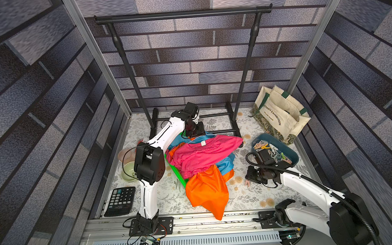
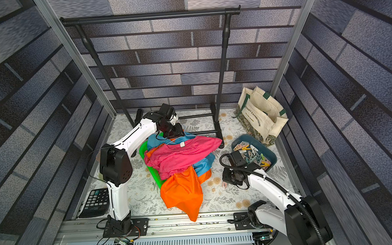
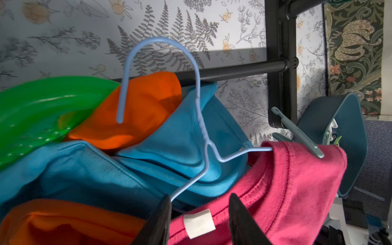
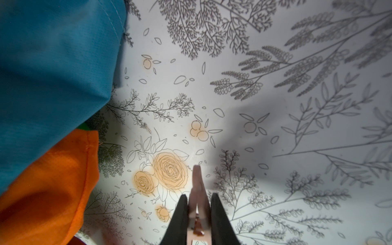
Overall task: Use clothespins to secure the t-shirt on both sides of the hanger
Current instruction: Pick up the hanger from the basket.
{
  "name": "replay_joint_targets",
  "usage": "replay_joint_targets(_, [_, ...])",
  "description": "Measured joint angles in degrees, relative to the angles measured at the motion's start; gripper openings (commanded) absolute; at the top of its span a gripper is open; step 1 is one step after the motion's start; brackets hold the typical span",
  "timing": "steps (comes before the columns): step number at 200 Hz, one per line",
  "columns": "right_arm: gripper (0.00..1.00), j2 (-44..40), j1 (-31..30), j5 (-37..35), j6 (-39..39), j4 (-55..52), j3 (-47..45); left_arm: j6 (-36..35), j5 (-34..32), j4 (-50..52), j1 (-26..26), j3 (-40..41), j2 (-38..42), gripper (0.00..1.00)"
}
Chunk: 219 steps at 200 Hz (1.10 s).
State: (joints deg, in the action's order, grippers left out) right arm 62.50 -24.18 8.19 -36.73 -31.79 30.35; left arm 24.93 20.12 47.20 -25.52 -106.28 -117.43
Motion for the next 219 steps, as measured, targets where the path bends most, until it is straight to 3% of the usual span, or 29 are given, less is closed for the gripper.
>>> replay_joint_targets(67, [0.0, 0.66, 0.0, 0.0, -0.02, 0.24, 0.0, 1.7, 5.64, -4.33, 0.63, -0.02, -2.78, 0.3])
replay_joint_targets(94, [0.0, 0.83, 0.0, 0.02, -0.04, 0.39, 0.0, 2.43, 6.54, -4.83, 1.4, -0.11, -2.86, 0.34])
replay_joint_targets(137, [0.0, 1.77, 0.0, 0.07, -0.26, 0.9, 0.0, 2.6, 6.64, -4.79, 2.58, -2.95, -3.32, 0.52])
replay_joint_targets(153, [0.0, 2.14, 0.0, 0.17, -0.44, 1.4, -0.11, 2.6, 6.14, -4.35, 2.71, -5.51, -4.04, 0.55])
replay_joint_targets(219, [0.0, 2.12, 0.0, 0.24, -0.46, 1.66, -0.24, 1.9, 0.37, 1.44, -0.39, -18.14, -12.39, 0.46])
